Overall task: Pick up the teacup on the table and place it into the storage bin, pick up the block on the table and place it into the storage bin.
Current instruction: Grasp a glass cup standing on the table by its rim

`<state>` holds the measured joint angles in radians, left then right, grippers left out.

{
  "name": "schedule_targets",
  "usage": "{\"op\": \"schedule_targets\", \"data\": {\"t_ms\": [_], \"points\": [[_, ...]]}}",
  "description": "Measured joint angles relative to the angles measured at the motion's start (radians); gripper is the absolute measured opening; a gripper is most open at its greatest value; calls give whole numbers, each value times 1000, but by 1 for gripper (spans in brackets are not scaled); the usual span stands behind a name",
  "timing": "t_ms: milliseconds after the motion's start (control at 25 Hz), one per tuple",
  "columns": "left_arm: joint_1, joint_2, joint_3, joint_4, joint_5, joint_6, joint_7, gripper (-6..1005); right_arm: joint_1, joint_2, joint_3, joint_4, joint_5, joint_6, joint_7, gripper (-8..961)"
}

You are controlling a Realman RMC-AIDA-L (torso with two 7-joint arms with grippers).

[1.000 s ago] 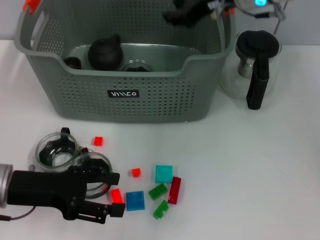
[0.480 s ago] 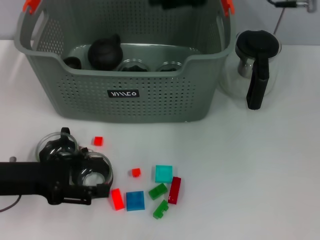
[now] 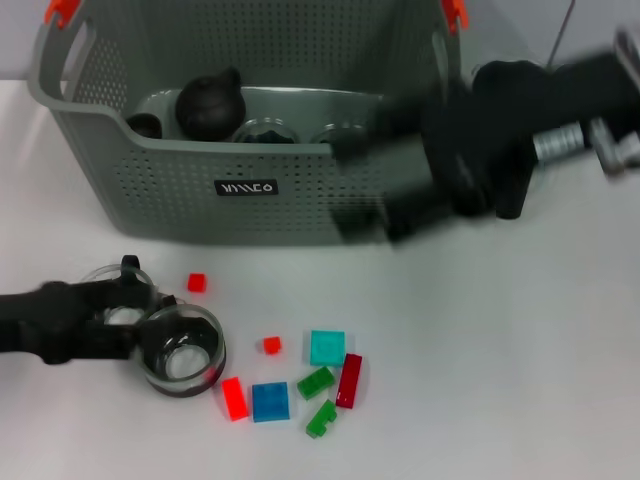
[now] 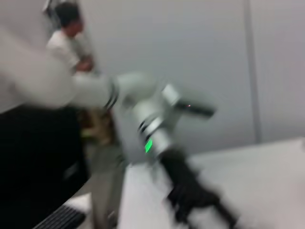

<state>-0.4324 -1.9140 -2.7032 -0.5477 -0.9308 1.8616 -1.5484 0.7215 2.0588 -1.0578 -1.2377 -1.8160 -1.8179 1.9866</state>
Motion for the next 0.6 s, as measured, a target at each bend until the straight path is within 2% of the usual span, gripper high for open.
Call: {"op": "schedule_targets", "data": {"t_ms": [80,280,440,600], "points": [[0,26,0,-4,0,3,-35,905,-9,3,-3,17,-28,-52,3,768],[1,65,4,-54,4,-40,-175,905,-17,8,-4,81,-130,-103,20,766],[-8,84,9,-98,36,-113,-326,905,-6,11,-1,126,-225,-98,26,766],[-15,88,10,-127,54,-166,-402,905,12,15,-17,153,-281,-75,13,766]]}}
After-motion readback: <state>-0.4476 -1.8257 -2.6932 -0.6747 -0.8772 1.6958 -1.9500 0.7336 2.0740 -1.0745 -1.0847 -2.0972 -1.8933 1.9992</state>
